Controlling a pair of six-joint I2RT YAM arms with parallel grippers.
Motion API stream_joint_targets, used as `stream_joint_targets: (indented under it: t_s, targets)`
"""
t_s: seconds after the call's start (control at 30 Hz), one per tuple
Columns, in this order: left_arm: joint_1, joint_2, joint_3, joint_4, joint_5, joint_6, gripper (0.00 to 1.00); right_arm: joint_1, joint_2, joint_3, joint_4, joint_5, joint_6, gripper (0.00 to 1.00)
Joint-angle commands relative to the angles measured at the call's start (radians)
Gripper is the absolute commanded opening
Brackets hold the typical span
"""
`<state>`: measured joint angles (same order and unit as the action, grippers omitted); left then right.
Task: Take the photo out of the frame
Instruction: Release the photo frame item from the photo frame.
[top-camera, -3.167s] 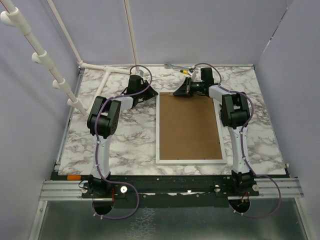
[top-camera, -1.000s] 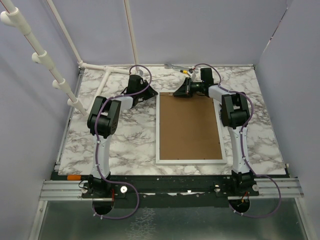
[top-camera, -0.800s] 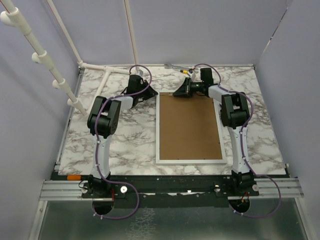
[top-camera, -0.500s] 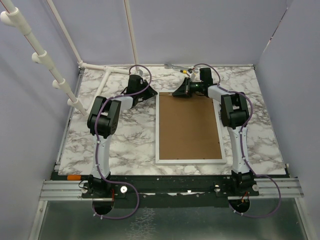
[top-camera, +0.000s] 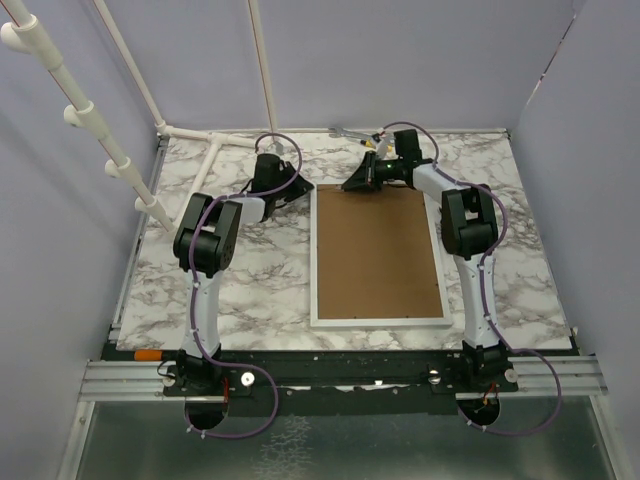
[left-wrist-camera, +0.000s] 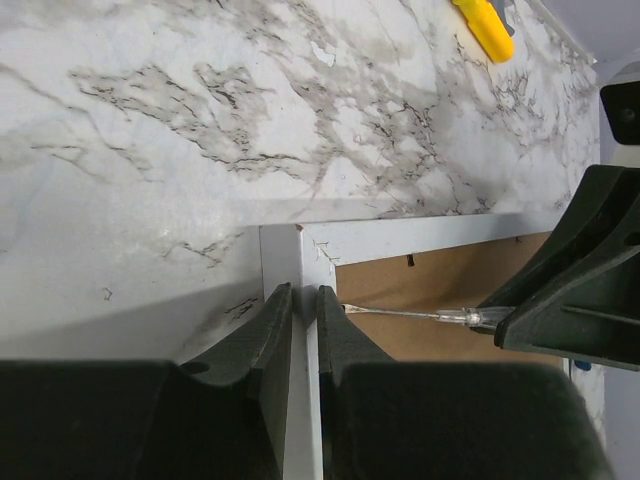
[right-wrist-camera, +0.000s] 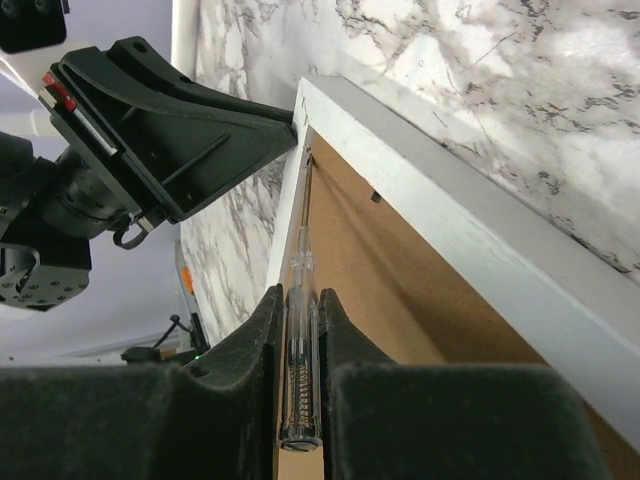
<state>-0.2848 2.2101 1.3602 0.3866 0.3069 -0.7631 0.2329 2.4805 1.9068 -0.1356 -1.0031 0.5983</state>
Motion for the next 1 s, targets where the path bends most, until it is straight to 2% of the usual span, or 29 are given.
stream_joint_targets:
  t_s: [0.0, 0.53, 0.97]
  targets:
    - [-0.071, -0.016, -0.061, -0.039, 0.073, -0.02, 0.14, 0.1, -0.053, 0.043, -0.126, 0.057, -0.044, 0.01]
    - [-0.109, -0.073, -0.139, -0.016, 0.065, -0.025, 0.13, 0.153, -0.13, 0.122, -0.29, 0.18, -0.09, 0.01]
    - [-0.133, -0.09, -0.194, 0.023, 0.078, -0.042, 0.12, 0.264, -0.087, 0.337, -0.438, 0.296, -0.117, 0.01]
